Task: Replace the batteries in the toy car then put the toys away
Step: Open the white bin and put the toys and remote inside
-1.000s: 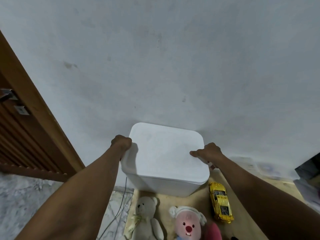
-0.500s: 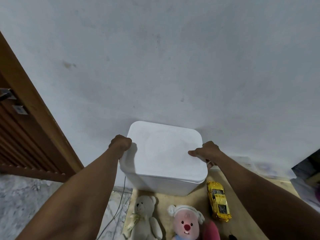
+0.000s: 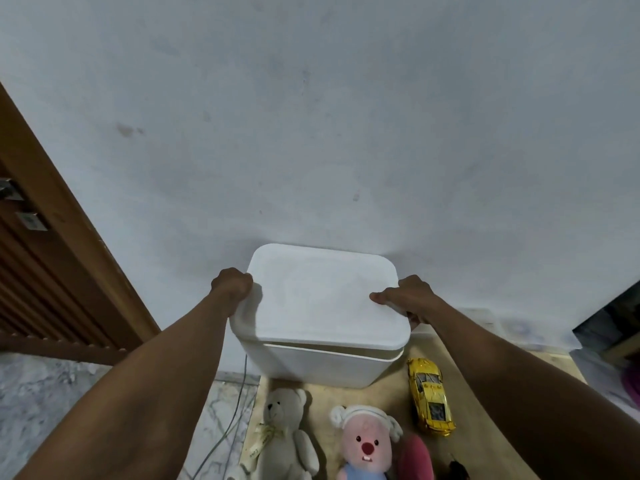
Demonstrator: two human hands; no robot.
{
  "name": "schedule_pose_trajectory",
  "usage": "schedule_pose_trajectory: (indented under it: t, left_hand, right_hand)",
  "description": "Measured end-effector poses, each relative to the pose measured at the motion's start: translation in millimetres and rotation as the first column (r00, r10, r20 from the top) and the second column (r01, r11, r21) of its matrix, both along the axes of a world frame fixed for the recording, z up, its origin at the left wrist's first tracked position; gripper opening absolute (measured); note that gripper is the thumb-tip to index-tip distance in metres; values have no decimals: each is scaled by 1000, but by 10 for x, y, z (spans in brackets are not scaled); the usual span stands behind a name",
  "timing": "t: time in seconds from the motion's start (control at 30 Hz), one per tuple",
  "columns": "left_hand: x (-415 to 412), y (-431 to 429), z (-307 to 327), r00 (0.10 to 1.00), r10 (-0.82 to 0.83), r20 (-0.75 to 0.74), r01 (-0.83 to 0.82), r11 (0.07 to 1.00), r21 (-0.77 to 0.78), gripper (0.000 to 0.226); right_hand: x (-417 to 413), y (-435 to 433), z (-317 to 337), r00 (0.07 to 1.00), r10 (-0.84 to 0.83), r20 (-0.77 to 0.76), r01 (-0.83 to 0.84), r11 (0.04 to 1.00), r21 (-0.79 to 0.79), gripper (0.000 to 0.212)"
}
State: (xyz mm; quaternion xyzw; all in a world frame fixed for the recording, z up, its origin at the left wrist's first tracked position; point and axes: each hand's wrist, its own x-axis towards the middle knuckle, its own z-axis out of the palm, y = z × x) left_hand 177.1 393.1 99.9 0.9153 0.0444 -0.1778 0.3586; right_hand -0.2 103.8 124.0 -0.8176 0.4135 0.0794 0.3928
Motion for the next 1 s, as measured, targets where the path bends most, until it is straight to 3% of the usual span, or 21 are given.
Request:
schedule_pose_trajectory:
  t: [0.27,0.53,0.8,1.0]
  left_hand:
    - [-138,82,26,993,77,92,-77,997,-8,19]
    - [-534,-213,476,982,46,184,-51,998,23,35]
    - [-1422,-1222,587,973,-126,194,114,991,70,40]
    - [-2269,-2154,338,963,-234,136,234,972,14,43]
  right_hand:
    - [-54,31,-53,999,43,-3,-43,992,-121,80]
    - [-444,-185,265,991,-12,136,25,995,-97,64]
    - [-1470,-1008,300,992,-96,80,114,958,-264,74]
    - [-2393,-1757,98,970,-241,-19,222,920,-324,81]
